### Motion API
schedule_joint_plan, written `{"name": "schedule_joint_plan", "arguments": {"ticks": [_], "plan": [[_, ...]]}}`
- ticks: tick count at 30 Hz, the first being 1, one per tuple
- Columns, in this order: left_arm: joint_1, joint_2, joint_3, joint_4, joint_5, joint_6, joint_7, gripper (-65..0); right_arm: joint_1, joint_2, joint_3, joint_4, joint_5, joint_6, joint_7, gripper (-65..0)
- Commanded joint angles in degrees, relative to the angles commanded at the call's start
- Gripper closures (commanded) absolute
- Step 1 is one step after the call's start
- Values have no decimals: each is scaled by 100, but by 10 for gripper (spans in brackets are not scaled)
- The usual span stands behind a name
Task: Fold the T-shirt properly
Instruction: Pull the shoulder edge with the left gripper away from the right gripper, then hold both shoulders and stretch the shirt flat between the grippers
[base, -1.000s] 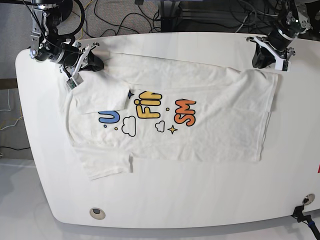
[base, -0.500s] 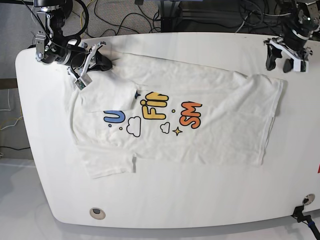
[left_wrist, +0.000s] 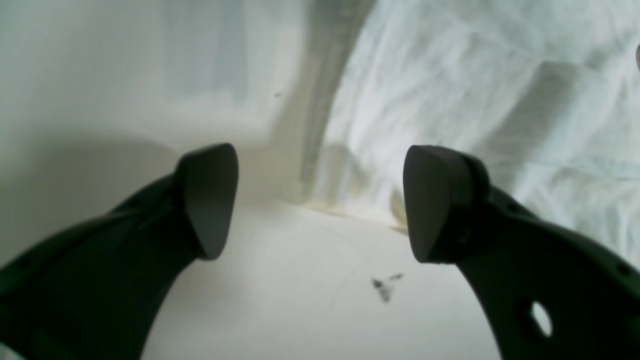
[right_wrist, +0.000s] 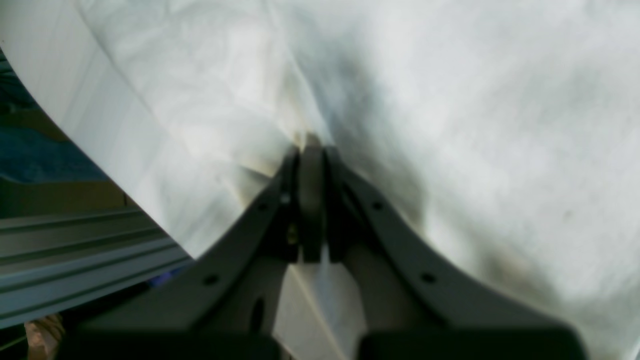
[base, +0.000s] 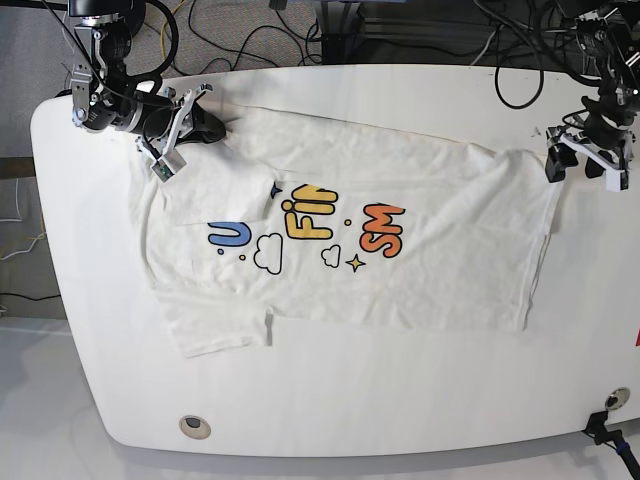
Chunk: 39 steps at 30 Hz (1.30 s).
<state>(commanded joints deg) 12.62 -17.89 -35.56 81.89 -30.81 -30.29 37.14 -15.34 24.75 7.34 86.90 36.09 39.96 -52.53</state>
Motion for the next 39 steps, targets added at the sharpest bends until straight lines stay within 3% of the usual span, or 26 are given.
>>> {"name": "schedule_joint_plan", "arguments": {"ticks": [9,14,16,27,32,39], "plan": [[-220,18,580,-475,0,0,-18,-472,0,0,9,0,0,0,0,0],[-62,9,580,-457,0,0,-9,-235,0,0,9,0,0,-9,9,0],[-44,0,563,-457,0,0,-9,-188,0,0,9,0,0,-9,9,0],[229,-53,536,-255,-9,0,0,-174,9,0,9,0,-9,-9,9,0],[369,-53,536,-246,-9,0,0,-1,9,0,9,0,-9,-9,9,0],[475,-35,536,-246,-18,0,0,0,97,0,9,-18,-9,-9,9,0]]}}
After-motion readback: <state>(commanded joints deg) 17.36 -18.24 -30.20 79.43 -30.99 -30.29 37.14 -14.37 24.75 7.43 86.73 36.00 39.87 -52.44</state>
